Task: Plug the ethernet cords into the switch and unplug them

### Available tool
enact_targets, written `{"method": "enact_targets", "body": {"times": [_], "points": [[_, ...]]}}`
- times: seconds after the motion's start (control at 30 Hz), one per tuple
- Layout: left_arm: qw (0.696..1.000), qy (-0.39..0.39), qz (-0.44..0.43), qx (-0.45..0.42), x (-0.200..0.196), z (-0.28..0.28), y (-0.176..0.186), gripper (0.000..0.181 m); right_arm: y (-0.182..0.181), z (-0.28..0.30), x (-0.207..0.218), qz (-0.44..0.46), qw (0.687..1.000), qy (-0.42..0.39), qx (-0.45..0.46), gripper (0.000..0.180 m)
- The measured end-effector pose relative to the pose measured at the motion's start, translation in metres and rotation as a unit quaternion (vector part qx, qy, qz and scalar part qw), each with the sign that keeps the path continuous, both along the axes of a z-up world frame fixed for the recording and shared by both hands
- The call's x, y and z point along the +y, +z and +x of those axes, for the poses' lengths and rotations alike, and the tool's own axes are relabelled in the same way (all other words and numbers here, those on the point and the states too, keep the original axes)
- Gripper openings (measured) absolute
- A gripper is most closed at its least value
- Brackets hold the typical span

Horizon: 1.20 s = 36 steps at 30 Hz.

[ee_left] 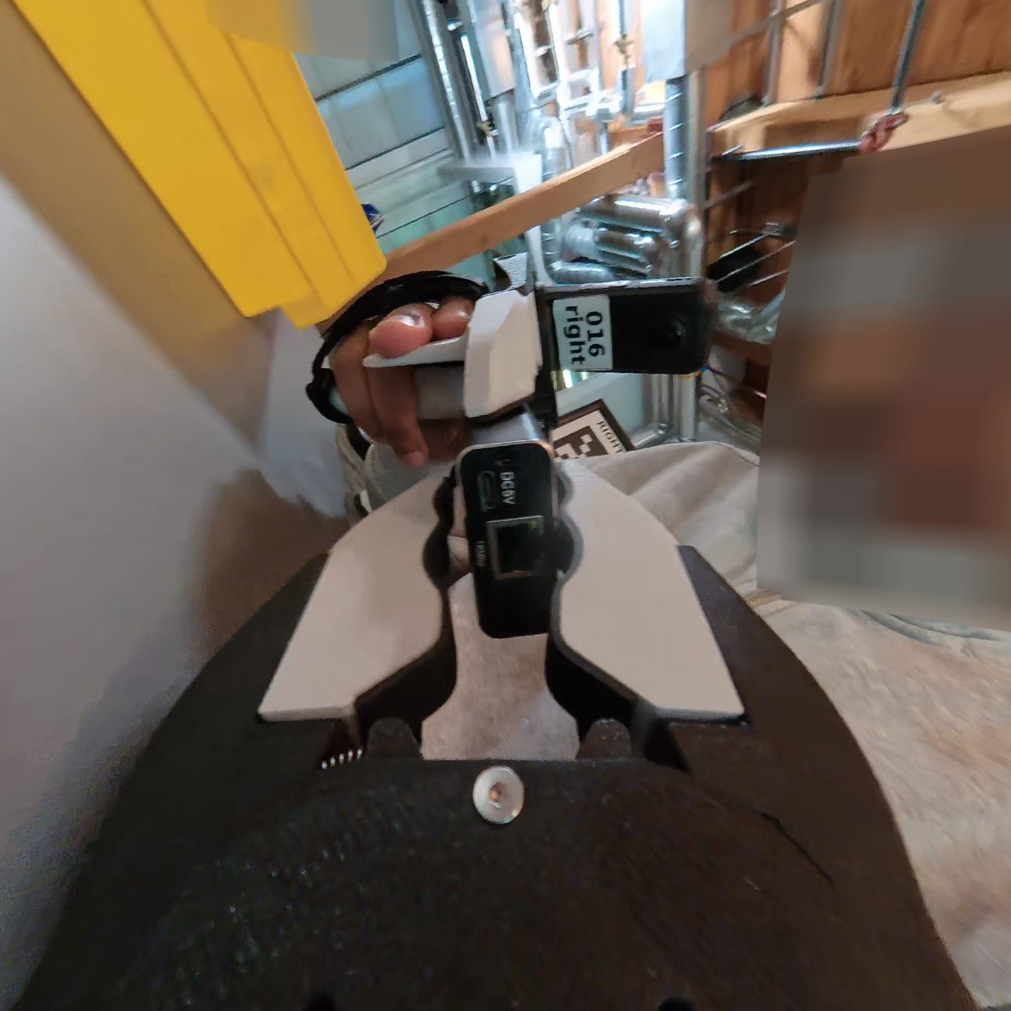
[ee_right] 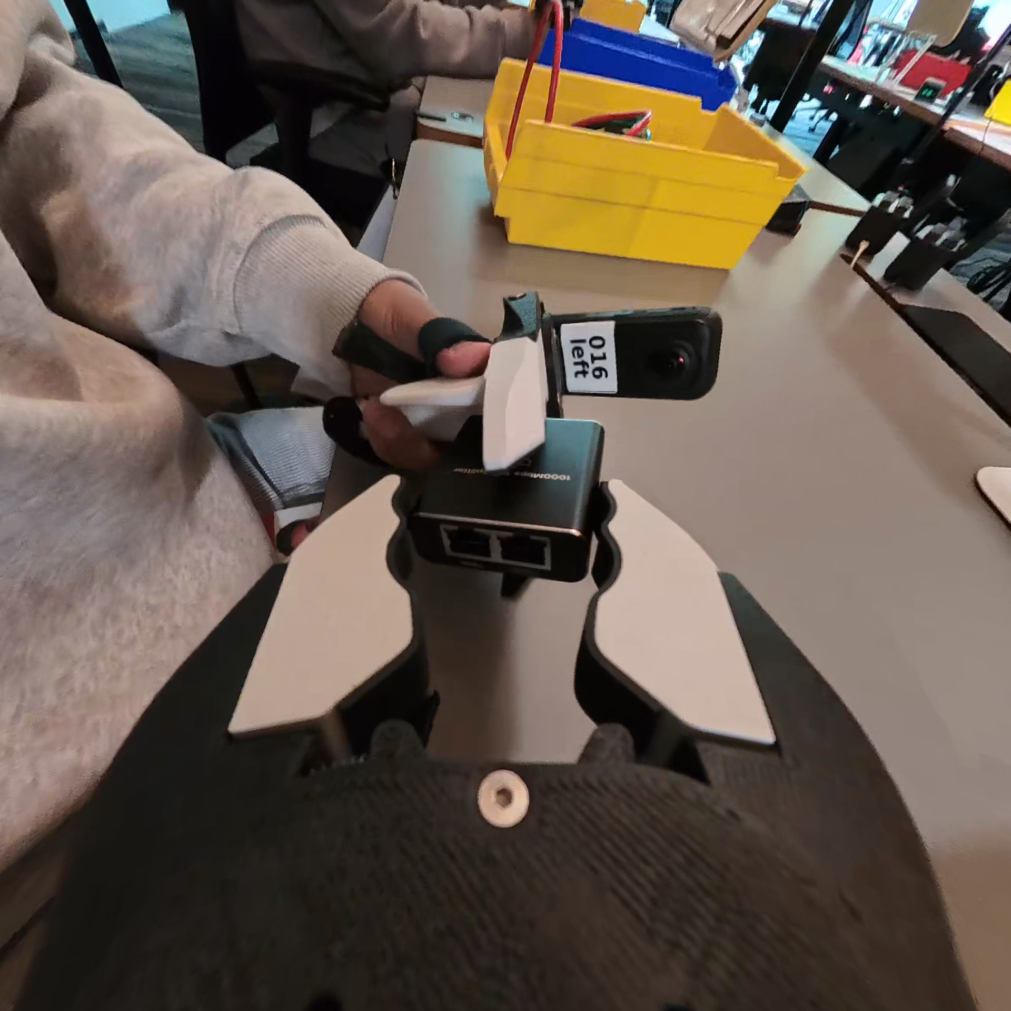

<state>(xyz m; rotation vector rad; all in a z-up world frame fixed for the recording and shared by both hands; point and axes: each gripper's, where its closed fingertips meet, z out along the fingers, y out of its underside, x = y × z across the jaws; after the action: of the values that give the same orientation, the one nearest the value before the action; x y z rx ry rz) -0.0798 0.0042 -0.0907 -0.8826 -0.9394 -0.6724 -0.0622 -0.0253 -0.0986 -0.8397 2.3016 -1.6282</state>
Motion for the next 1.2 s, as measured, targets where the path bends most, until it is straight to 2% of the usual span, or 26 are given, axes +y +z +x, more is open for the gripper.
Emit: {"method": "enact_targets", "body": {"times": [0.03, 0.43, 0.6, 0.8, 0.87, 1.0, 1.03, 1.13, 1.2], "points": [[1.0, -0.007, 0.003, 0.0, 0.001, 0.001, 0.0, 0.029, -0.003, -0.001, 0.001, 0.006, 1.0, 0.0, 0.005, 0.066], [0.998, -0.048, 0.022, 0.016, 0.009, 0.01, 0.007, 0.028, 0.008, 0.005, 0.006, -0.008, 0.999, 0.022, -0.042, 0.065], [0.999, 0.012, 0.026, 0.036, -0.007, 0.0, 0.012, 0.027, 0.019, -0.018, -0.001, -0.076, 0.995, -0.035, -0.052, 0.064], [0.99, 0.114, 0.049, 0.065, -0.045, -0.01, 0.022, 0.026, 0.038, -0.061, -0.008, -0.112, 0.975, -0.138, -0.132, 0.086], [0.987, 0.134, 0.044, 0.072, -0.05, -0.012, 0.023, 0.025, 0.041, -0.073, -0.008, -0.116, 0.967, -0.167, -0.152, 0.087], [0.983, 0.16, 0.039, 0.081, -0.056, -0.013, 0.024, 0.025, 0.036, -0.094, -0.007, -0.109, 0.957, -0.232, -0.132, 0.064], [0.982, 0.163, 0.038, 0.082, -0.056, -0.013, 0.024, 0.025, 0.036, -0.096, -0.006, -0.109, 0.957, -0.237, -0.128, 0.054], [0.981, 0.169, 0.039, 0.087, -0.058, -0.014, 0.025, 0.025, 0.037, -0.097, -0.004, -0.107, 0.956, -0.24, -0.127, 0.007], [0.98, 0.172, 0.046, 0.09, -0.059, -0.013, 0.027, 0.025, 0.038, -0.1, -0.003, -0.112, 0.955, -0.249, -0.117, 0.0]]}}
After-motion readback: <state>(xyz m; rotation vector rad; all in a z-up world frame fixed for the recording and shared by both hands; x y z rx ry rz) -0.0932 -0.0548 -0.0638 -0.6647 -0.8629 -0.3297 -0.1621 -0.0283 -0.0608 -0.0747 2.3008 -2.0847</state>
